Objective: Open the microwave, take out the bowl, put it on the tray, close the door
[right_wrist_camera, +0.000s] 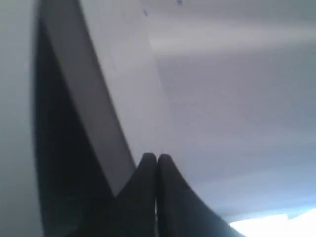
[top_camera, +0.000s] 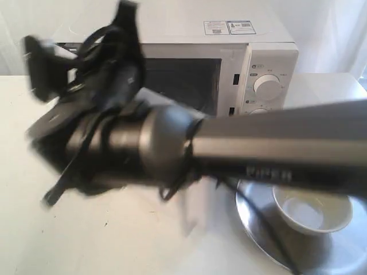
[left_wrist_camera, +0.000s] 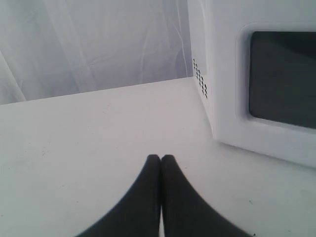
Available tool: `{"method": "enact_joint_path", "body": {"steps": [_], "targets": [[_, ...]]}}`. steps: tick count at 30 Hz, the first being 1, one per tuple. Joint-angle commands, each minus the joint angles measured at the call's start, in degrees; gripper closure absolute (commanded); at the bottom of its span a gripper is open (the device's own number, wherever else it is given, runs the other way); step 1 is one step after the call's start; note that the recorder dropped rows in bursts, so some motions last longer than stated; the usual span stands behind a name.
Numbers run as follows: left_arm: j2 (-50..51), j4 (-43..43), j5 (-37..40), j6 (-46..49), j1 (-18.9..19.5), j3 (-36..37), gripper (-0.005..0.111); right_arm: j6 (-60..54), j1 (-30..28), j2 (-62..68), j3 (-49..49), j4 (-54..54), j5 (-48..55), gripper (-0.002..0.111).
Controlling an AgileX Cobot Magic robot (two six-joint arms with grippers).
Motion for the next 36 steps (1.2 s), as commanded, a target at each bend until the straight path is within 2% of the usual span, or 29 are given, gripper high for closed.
{"method": "enact_joint_path", "body": {"steps": [1, 2, 4, 7, 9, 12, 15, 17, 19, 27, 34, 36], "targets": [[-0.12, -0.44, -0.22, 0.0, -0.07, -0.16, 0.107, 1.69, -14.44, -0.63, 0.74, -1.33, 2.04, 0.108], [-0.12, -0.44, -0.22, 0.0, -0.07, -0.16, 0.107, 3.0, -18.75, -0.63, 0.74, -1.08, 2.04, 0.108], [-0.12, -0.44, -0.22, 0.0, -0.07, -0.16, 0.107, 4.38, -21.42, -0.63, 0.74, -0.8, 2.04, 0.108], [-0.12, -0.44, -0.22, 0.0, -0.07, -0.16, 0.107, 4.51, -21.42, -0.78, 0.74, 0.26, 2.04, 0.108], [-0.12, -0.44, -0.22, 0.0, -0.07, -0.16, 0.107, 5.81, -18.48, -2.6, 0.74, 1.91, 2.04, 0.108], [-0.12, -0.44, -0.22, 0.0, -0.07, -0.16, 0.107, 7.12, -9.6, -11.47, 2.24, 7.88, -9.45, 0.108], [-0.12, -0.44, -0.22, 0.0, -0.07, -0.16, 0.107, 8.16, 0.89, -24.3, 8.74, 11.85, -20.6, 0.108], [-0.12, -0.44, -0.22, 0.0, -0.07, -0.16, 0.107, 8.47, 6.53, -34.09, 14.58, 17.78, -26.66, 0.108], [-0.12, -0.44, -0.22, 0.0, -0.07, -0.16, 0.107, 9.12, 10.9, -43.57, 23.07, 18.8, -32.4, 0.108], [-0.12, -0.44, -0.22, 0.0, -0.07, -0.16, 0.107, 17.07, 13.53, -64.96, 39.99, 18.7, -38.99, 0.108], [-0.12, -0.44, -0.22, 0.0, -0.07, -0.16, 0.107, 26.77, 13.53, -74.99, 50.19, 19.31, -44.32, 0.108], [-0.12, -0.44, -0.22, 0.0, -0.07, -0.16, 0.107, 28.99, 13.53, -76.69, 51.71, 23.84, -43.37, 0.108]]}}
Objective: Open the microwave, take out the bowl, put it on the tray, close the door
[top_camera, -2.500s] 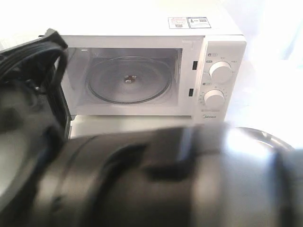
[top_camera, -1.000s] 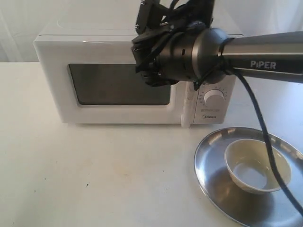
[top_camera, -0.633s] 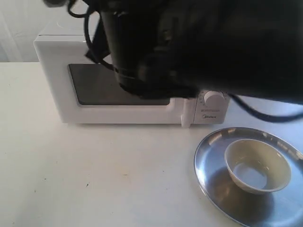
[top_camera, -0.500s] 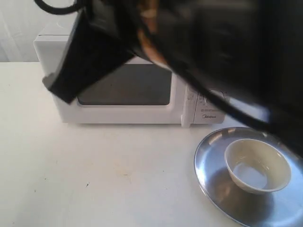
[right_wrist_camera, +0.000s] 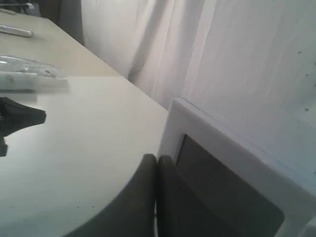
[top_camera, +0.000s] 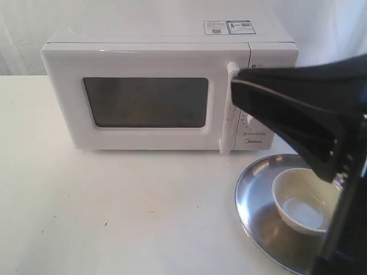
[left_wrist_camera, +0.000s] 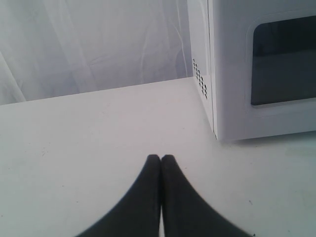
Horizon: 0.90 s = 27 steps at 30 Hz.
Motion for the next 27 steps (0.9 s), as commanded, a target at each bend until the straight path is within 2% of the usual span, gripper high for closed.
{"method": "enact_joint_path", "body": {"steps": [1, 7, 18, 20, 23, 27], "targets": [[-0.12, -0.44, -0.22, 0.0, -0.07, -0.16, 0.107, 4.71, 0.13, -3.78, 3.49, 6.5, 0.9, 0.108], [-0.12, -0.44, -0.22, 0.0, -0.07, -0.16, 0.107, 4.71, 0.13, -4.88, 4.03, 8.84, 4.84, 0.108], [-0.12, -0.44, -0.22, 0.0, -0.07, -0.16, 0.107, 4.71, -0.82, -6.87, 4.53, 7.27, 4.57, 0.108], [-0.12, -0.44, -0.22, 0.0, -0.07, -0.16, 0.107, 4.71, -4.36, -8.81, 5.89, 8.12, 0.62, 0.108], [-0.12, -0.44, -0.22, 0.0, -0.07, -0.16, 0.107, 4.71, -13.92, -12.44, 9.96, 8.66, -7.49, 0.108], [-0.12, -0.44, -0.22, 0.0, -0.07, -0.16, 0.107, 5.81, -31.25, -18.66, 16.97, 8.83, -17.99, 0.108]]}}
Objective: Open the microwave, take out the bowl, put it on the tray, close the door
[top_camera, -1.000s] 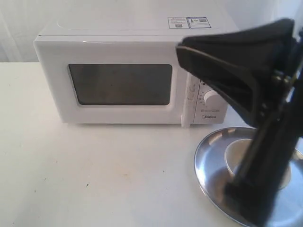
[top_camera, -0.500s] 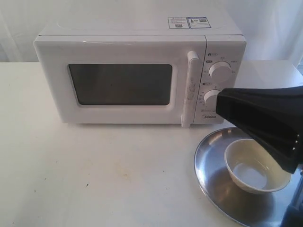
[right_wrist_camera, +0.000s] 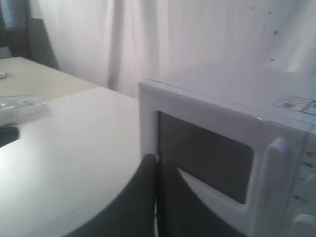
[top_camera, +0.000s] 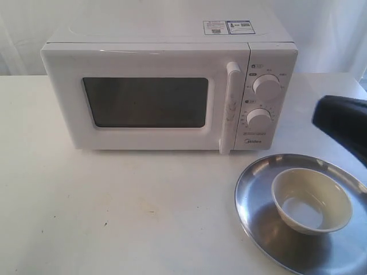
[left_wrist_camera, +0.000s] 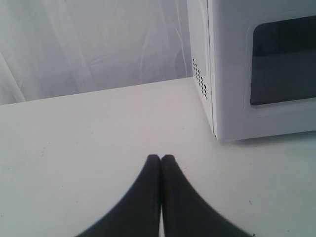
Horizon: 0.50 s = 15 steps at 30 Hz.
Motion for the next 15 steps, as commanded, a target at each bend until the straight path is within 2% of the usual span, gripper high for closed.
{"method": "enact_joint_path", "body": {"steps": [1, 6, 8, 11, 15], "targets": [[-0.12, -0.44, -0.22, 0.0, -0.07, -0.16, 0.107, 1.59, -18.15, -6.88, 7.82, 0.08, -11.94, 0.108], [-0.12, -0.44, -0.22, 0.0, -0.07, -0.16, 0.107, 2.63, -37.56, -13.88, 16.74, 0.08, -21.79, 0.108], [-0.12, -0.44, -0.22, 0.0, -0.07, -0.16, 0.107, 2.76, -41.99, -16.93, 20.04, 0.68, -25.4, 0.108], [-0.12, -0.44, -0.22, 0.0, -0.07, -0.16, 0.107, 4.16, -45.29, -20.39, 23.5, 0.83, -28.91, 0.108], [-0.12, -0.44, -0.22, 0.0, -0.07, -0.16, 0.107, 4.04, -45.67, -22.14, 24.98, 0.83, -28.07, 0.108]]}}
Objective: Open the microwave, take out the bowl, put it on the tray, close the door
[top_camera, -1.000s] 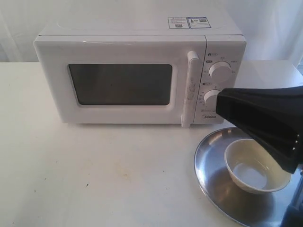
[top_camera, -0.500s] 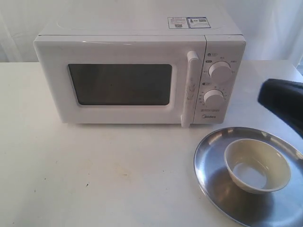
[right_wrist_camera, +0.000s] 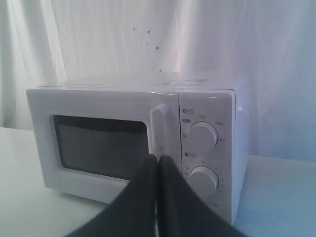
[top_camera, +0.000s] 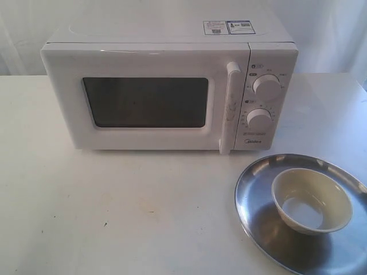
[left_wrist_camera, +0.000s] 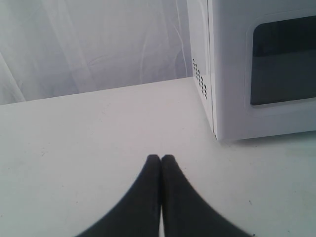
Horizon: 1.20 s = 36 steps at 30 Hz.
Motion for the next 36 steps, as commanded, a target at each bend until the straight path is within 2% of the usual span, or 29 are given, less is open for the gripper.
{"method": "enact_joint_path", "body": {"steps": [1, 7, 12, 14, 19, 21, 24, 27, 36], "targets": [[-0.12, -0.44, -0.22, 0.0, -0.07, -0.16, 0.107, 0.19, -0.88, -1.5, 1.32, -0.15, 0.06, 0.108], [-0.12, -0.44, -0.22, 0.0, -0.07, -0.16, 0.107, -2.51, -0.88, -1.5, 1.32, -1.64, 7.41, 0.108], [-0.12, -0.44, -0.22, 0.0, -0.07, -0.16, 0.107, -9.3, -0.88, -1.5, 1.88, -1.65, 5.81, 0.108], [-0.12, -0.44, -0.22, 0.0, -0.07, -0.16, 0.107, -15.75, -0.88, -1.5, 3.37, 2.05, 5.54, 0.108], [-0.12, -0.44, -0.22, 0.0, -0.07, -0.16, 0.107, -53.87, -1.1, -2.65, 3.86, 41.17, 10.49, 0.108], [-0.12, -0.44, -0.22, 0.0, -0.07, -0.16, 0.107, -62.97, -1.1, -3.06, 3.86, 50.38, 9.53, 0.108], [-0.12, -0.44, -0.22, 0.0, -0.07, -0.16, 0.107, -70.85, -1.1, -3.06, 3.86, 57.26, 6.85, 0.108], [-0.12, -0.44, -0.22, 0.0, -0.07, -0.16, 0.107, -74.22, -1.1, -3.06, 3.86, 61.32, 6.27, 0.108], [-0.12, -0.44, -0.22, 0.0, -0.07, -0.16, 0.107, -73.68, -1.1, -3.06, 3.86, 61.31, 7.11, 0.108]]}}
